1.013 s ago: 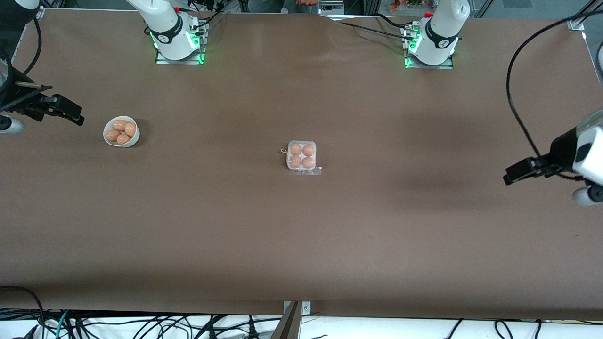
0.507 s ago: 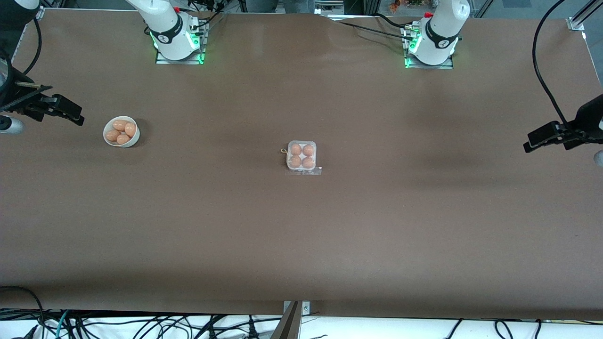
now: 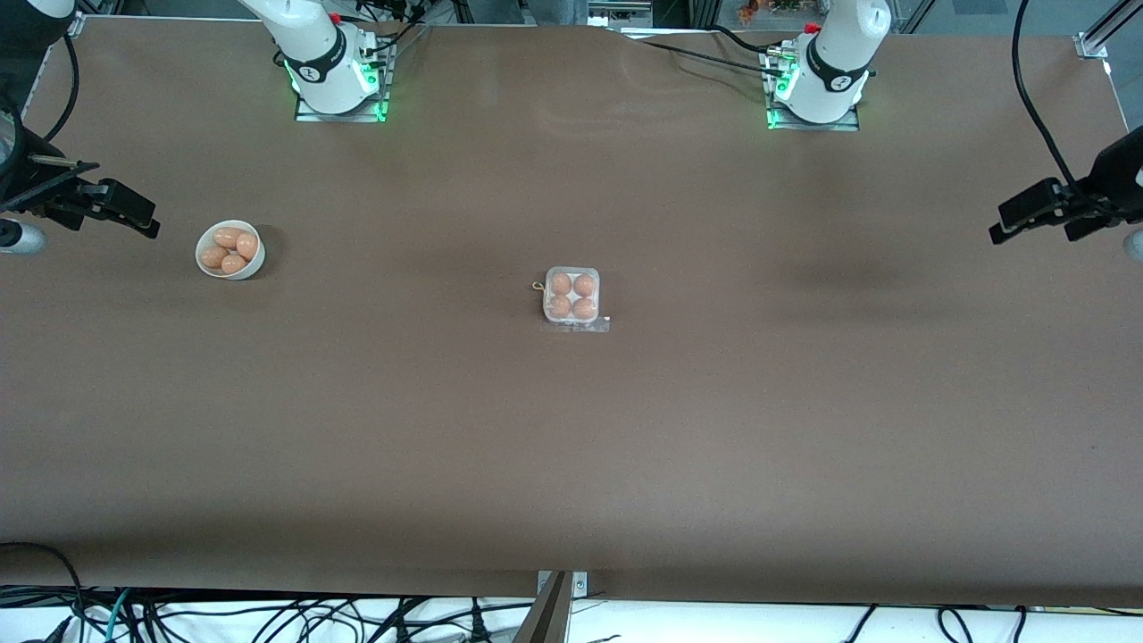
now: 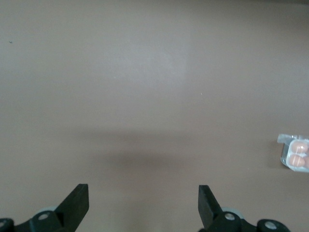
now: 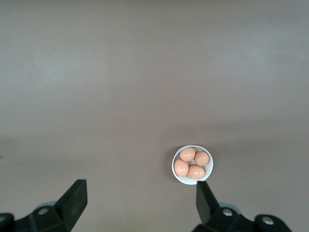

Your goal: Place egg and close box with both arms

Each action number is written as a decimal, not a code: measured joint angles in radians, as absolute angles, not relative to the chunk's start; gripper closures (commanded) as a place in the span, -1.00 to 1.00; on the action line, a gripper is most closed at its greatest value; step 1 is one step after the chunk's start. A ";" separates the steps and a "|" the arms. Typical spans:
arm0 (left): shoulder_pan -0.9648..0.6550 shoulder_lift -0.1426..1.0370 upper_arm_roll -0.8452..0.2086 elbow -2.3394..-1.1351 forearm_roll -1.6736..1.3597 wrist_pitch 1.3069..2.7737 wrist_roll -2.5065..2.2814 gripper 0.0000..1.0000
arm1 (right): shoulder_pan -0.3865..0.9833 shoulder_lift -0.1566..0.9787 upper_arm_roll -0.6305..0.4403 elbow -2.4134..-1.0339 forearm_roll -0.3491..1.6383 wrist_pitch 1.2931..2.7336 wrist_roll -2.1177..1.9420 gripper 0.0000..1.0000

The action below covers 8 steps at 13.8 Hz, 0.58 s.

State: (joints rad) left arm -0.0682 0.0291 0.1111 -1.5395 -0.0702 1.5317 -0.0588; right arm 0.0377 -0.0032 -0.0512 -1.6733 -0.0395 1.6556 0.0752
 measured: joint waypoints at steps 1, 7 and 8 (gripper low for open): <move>-0.069 0.021 0.104 -1.543 -0.070 1.525 -0.059 -1.00 | 0.038 -0.003 -0.051 -1.673 -0.039 1.656 0.075 -1.00; -0.072 0.010 0.066 -1.551 -0.032 1.521 -0.059 -1.00 | 0.038 -0.003 -0.051 -1.673 -0.039 1.656 0.075 -1.00; -0.072 0.007 0.061 -1.551 -0.017 1.521 -0.059 -1.00 | 0.038 -0.003 -0.051 -1.673 -0.039 1.656 0.075 -1.00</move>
